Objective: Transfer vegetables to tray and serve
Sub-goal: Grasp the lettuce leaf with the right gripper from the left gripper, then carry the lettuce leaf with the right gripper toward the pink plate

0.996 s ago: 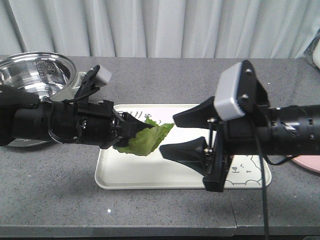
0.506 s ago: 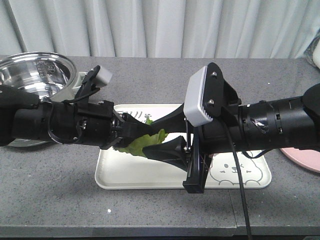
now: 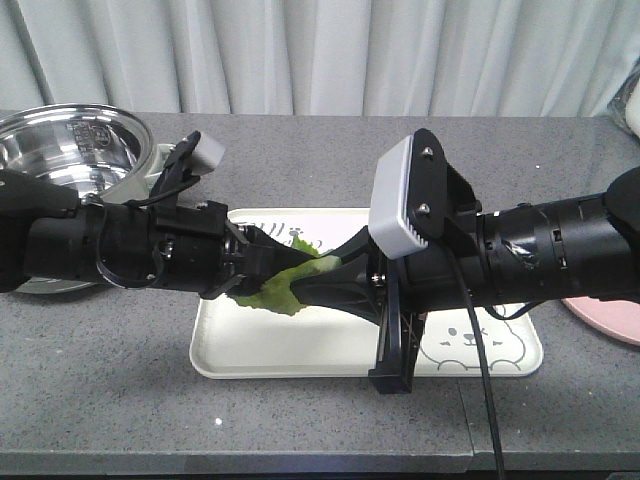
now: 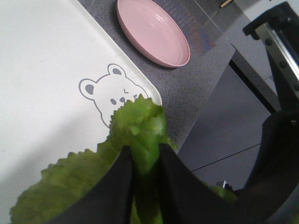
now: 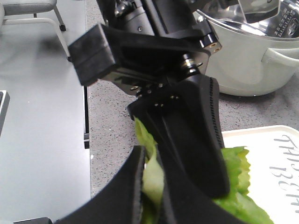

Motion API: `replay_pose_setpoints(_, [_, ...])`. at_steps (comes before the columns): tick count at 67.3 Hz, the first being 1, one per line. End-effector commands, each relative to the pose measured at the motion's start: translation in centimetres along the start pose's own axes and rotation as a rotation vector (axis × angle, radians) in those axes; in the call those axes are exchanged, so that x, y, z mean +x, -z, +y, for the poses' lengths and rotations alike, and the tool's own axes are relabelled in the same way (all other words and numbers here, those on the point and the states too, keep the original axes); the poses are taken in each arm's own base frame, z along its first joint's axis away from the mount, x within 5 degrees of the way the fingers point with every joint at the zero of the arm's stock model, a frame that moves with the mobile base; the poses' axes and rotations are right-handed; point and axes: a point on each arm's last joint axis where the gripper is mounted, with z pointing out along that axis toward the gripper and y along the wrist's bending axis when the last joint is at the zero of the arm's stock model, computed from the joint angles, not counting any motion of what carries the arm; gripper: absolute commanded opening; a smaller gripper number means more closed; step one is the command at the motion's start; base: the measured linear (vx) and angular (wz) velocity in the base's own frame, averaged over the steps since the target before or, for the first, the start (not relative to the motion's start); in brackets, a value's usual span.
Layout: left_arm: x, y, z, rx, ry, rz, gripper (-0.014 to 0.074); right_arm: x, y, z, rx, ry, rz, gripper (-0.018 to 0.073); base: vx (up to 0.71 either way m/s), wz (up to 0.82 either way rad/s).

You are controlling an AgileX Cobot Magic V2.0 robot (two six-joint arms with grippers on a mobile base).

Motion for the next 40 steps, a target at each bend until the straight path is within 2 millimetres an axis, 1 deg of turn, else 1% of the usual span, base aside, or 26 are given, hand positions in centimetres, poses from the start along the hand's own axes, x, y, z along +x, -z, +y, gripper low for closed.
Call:
replay_pose_setpoints(1, [-1.3, 0.9, -1.9, 0.061, -0.001, -0.071, 0.0233, -1.6, 0.9, 0.0, 0.019, 0.02, -0.064, -0.001, 0.0, 0.0])
replay_pose_setpoints(9, [-1.3, 0.9, -1.9, 0.061, -0.002, -0.072, 0.039, -1.7, 0.9, 0.0, 0.02, 0.016, -0.064, -0.001, 0.0, 0.0])
replay_pose_setpoints(16, [-1.4, 0.9, -1.9, 0.062, -0.003, -0.072, 0.0468, -1.5, 0.9, 0.0, 0.021, 0.013, -0.043, -0.0008, 0.0, 0.0])
replay_pose_setpoints(22, [-1.4, 0.9, -1.9, 0.062, -0.003, -0.072, 0.0486, -1.0, 0.9, 0.0, 0.024, -0.008, 0.011, -0.0007, 0.0, 0.0])
replay_pose_setpoints(28, [-1.4, 0.9, -1.9, 0.062, -0.003, -0.072, 0.0486, -0.4, 1.2, -0.3, 0.075, -0.048, 0.086, -0.0007, 0.0, 0.0])
replay_pose_setpoints(40, [-1.4, 0.9, -1.9, 0.062, -0.003, -0.072, 0.0486, -0.1, 3.1, -0.2, 0.206, -0.077, 0.224, -0.0006, 0.0, 0.0])
